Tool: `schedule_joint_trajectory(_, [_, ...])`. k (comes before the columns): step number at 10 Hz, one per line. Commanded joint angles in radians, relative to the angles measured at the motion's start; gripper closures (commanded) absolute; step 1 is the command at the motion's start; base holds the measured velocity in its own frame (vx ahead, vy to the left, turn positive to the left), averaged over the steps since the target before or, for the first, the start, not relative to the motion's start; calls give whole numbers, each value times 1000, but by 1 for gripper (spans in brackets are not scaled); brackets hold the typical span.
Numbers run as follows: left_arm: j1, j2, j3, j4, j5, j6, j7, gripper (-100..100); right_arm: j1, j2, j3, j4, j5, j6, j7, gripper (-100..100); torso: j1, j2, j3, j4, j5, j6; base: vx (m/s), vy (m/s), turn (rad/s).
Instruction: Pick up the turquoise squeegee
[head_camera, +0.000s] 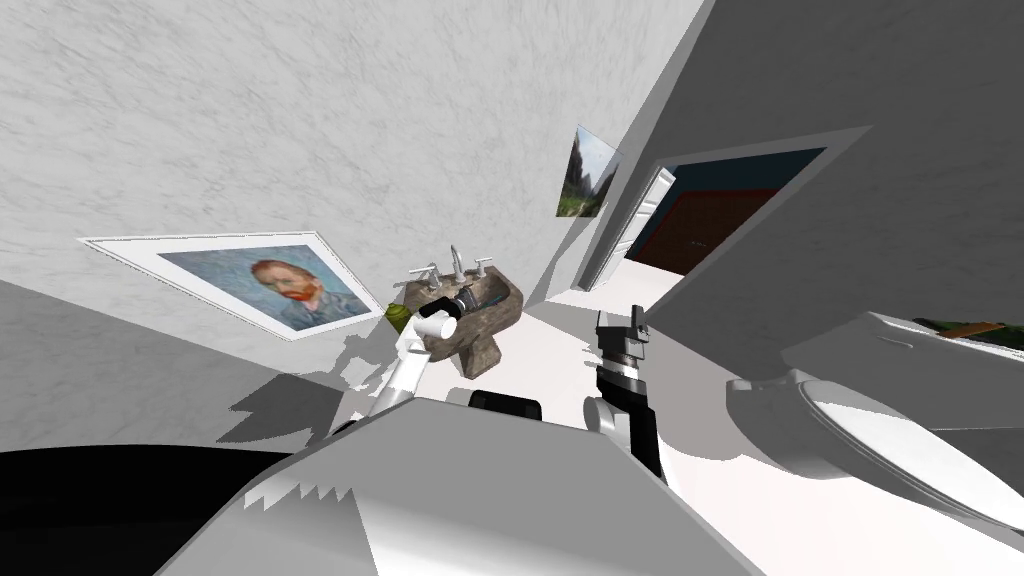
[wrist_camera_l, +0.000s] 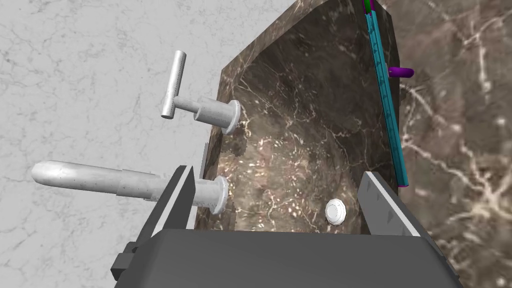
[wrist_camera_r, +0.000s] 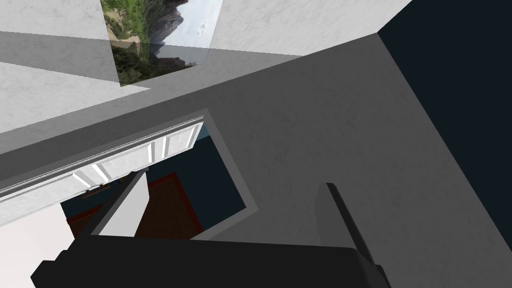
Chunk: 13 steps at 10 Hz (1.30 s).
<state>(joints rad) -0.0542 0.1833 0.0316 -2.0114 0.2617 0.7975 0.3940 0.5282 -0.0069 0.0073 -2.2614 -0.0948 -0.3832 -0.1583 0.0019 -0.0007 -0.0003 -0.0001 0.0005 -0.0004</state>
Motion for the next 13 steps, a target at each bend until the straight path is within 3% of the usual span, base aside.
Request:
schedule_joint_trajectory(1, [-21,3,3,19,7,50,15,-100,0,0,0,0,0,0,0,0,0,0,0,0,0,0,-17,37,-119])
schedule_joint_trajectory(2, [-21,3,3,19,7,59,15,-100,0,0,0,0,0,0,0,0,1,0,0,0,0,-1,-12,20,5])
schedule_joint_trajectory(3, [-62,6,6,55,16,97,41,-100,0,0,0,0,0,0,0,0,0,0,0,0,0,-1,-9,32,-198])
schedule_joint_trajectory(5, [-62,6,6,55,16,130,41,-100,0,0,0,0,0,0,0,0,1,0,0,0,0,-1,-7,27,-42])
schedule_joint_trajectory(8, [-144,15,11,131,32,226,92,-100,0,0,0,0,0,0,0,0,0,0,0,0,0,-1,-10,34,-156])
schedule_joint_trajectory(10, [-144,15,11,131,32,266,92,-100,0,0,0,0,0,0,0,0,1,0,0,0,0,-1,-5,33,-51])
schedule_joint_trajectory(13, [-226,27,16,209,45,360,141,-100,0,0,0,0,0,0,0,0,1,-1,0,0,0,-1,-1,39,-147])
